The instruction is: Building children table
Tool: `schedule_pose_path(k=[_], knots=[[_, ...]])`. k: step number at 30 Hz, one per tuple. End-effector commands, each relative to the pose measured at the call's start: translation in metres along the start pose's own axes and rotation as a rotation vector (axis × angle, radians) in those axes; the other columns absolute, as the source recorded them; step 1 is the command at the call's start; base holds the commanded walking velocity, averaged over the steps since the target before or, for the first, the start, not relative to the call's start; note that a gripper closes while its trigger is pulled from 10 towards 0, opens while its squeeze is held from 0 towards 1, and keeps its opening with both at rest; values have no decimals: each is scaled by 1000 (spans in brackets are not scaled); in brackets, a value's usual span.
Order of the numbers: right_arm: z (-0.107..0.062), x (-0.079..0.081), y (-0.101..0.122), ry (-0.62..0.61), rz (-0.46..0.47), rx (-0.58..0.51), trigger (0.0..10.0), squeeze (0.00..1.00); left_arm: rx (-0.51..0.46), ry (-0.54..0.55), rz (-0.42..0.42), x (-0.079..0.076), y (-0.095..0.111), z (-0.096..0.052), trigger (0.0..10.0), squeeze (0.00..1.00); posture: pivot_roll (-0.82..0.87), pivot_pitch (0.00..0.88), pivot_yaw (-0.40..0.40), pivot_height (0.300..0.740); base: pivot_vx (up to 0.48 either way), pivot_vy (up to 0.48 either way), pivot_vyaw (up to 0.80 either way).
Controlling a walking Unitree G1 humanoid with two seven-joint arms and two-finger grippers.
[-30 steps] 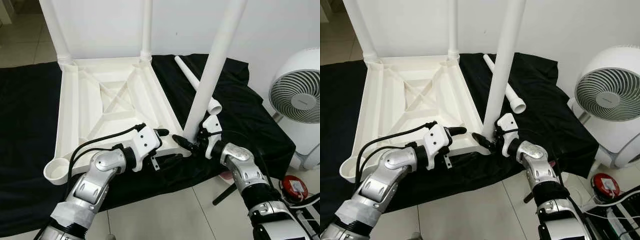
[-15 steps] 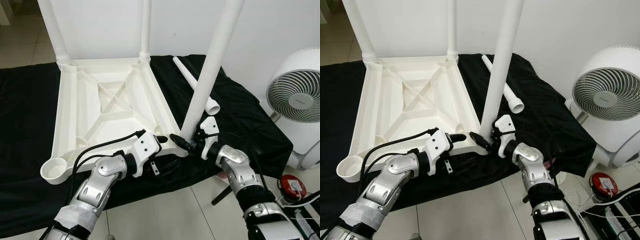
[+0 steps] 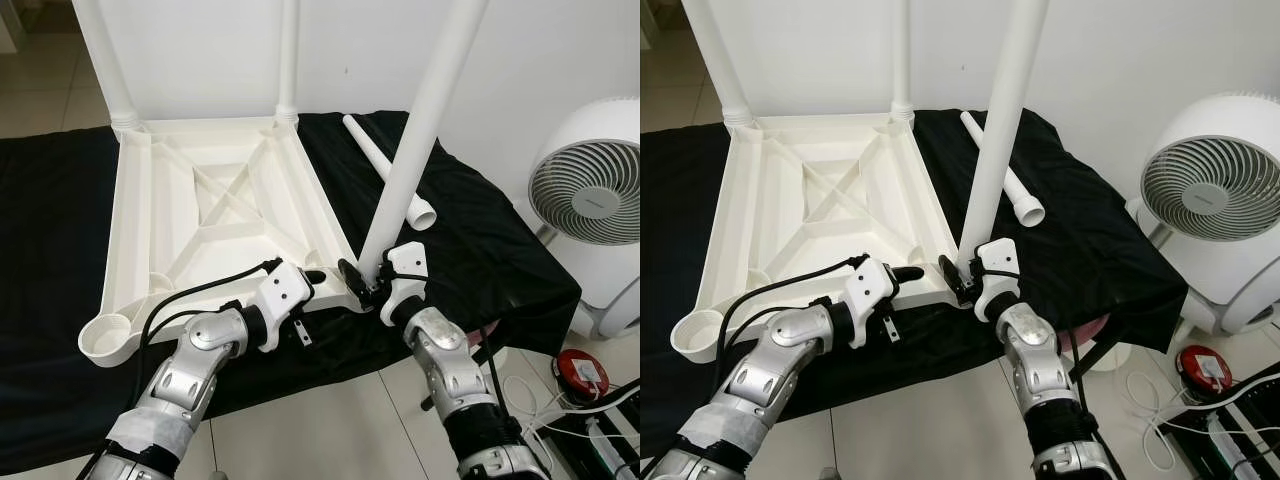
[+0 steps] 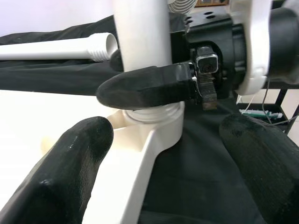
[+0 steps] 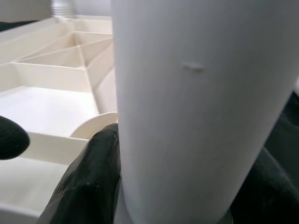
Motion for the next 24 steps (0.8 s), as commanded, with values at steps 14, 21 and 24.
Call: schedule_pose_path(k=[14, 21, 24], knots=[[-7, 2, -4, -98, 32, 4, 10000, 1000, 42, 232, 36, 24, -4, -7, 10000, 0, -44, 0, -72, 740, 0, 0, 0], [-5, -6, 3, 24, -25, 26, 10000, 0, 23, 288, 10, 17, 1, -6, 10000, 0, -39, 0, -48, 740, 0, 0, 0], [-4, -3, 5, 106, -50, 27, 10000, 0, 23, 286, 16, 13, 0, -7, 10000, 0, -39, 0, -36, 740, 0, 0, 0]])
Point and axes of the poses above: a point about 5 cm out from each wrist's last joint towards the gripper, its own z axis pointing out of the wrist towards the gripper, its own y axis along the axis of the wrist's last joint, x = y × z, the point moved 1 cm from there along z, pointing out of the wrist towards the gripper, and after that the axes turned 12 degrees about z, right-handed, at the moved point
